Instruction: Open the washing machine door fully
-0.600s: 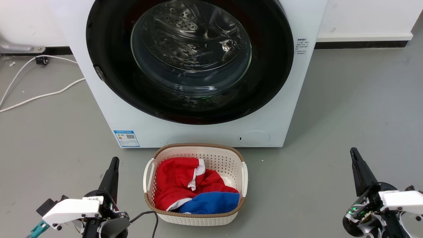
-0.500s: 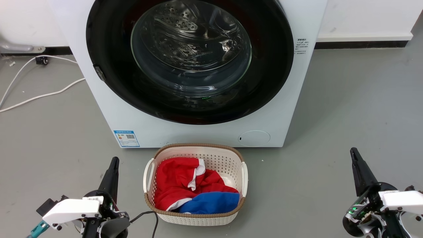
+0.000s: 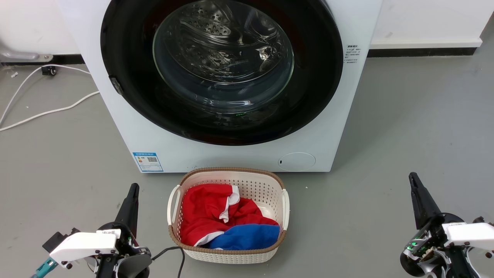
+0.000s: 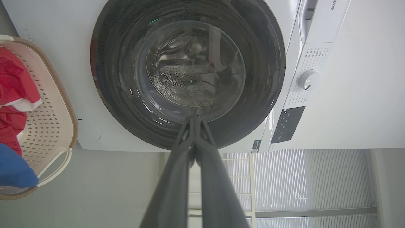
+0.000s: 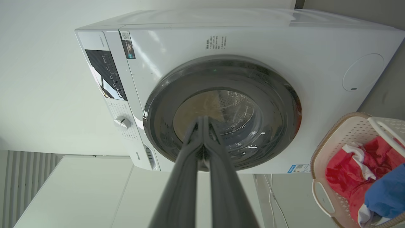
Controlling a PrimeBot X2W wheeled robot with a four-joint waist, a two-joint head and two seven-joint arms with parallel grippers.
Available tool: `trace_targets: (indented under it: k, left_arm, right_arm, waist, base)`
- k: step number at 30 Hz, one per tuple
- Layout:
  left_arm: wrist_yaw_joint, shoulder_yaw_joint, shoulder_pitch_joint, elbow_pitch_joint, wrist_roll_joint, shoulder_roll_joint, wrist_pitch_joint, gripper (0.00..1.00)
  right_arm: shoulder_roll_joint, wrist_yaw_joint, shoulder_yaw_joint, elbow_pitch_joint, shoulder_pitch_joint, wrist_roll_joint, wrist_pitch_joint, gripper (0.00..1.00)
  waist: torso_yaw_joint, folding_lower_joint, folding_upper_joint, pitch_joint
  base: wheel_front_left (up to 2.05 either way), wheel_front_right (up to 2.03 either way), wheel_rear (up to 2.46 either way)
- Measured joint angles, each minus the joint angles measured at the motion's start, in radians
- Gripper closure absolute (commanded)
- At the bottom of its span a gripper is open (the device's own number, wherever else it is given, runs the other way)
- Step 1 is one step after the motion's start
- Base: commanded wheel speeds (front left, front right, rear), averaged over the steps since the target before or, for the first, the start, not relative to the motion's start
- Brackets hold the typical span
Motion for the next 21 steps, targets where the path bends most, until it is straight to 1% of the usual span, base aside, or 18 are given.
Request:
trace_targets:
  k: [3, 4, 9, 13, 16, 21]
  left_arm:
    - [0.000, 0.000, 0.000, 0.000, 0.000, 0.000, 0.000, 1.00]
    - [0.000, 0.000, 0.000, 0.000, 0.000, 0.000, 0.000, 0.00]
    - [0.000, -0.004, 0.034, 0.037, 0.000, -0.004, -0.003, 0.00]
    - [0.001, -0.010, 0.044, 0.030, 0.009, -0.005, -0.023, 0.00]
    - [0.004, -0.007, 0.044, 0.022, 0.045, -0.005, -0.037, 0.00]
    - [0.025, -0.006, 0.045, -0.007, 0.137, -0.005, -0.059, 0.00]
  right_arm:
    - [0.000, 0.000, 0.000, 0.000, 0.000, 0.000, 0.000, 1.00]
    - [0.000, 0.000, 0.000, 0.000, 0.000, 0.000, 0.000, 0.00]
    - [0.005, -0.002, 0.001, 0.035, 0.033, 0.000, -0.001, 0.00]
    - [0.006, -0.002, 0.000, 0.037, 0.047, -0.010, -0.019, 0.00]
    - [0.006, -0.002, -0.006, 0.031, 0.050, -0.049, -0.035, 0.00]
    - [0.007, -0.002, -0.021, 0.007, 0.061, -0.151, -0.058, 0.00]
  waist:
    - [0.000, -0.0001, 0.0000, 0.000]
    - [0.000, 0.0000, 0.0000, 0.000]
    - [0.000, -0.0001, 0.0000, 0.000]
    - [0.000, 0.0000, 0.0000, 0.000]
    - [0.000, 0.0000, 0.0000, 0.000]
    - [-0.001, 0.0000, 0.0000, 0.001]
  base:
    - [0.00, 0.00, 0.00]
    - [0.00, 0.00, 0.00]
    - [0.00, 0.00, 0.00]
    - [0.00, 0.00, 0.00]
    - [0.00, 0.00, 0.00]
    - [0.00, 0.00, 0.00]
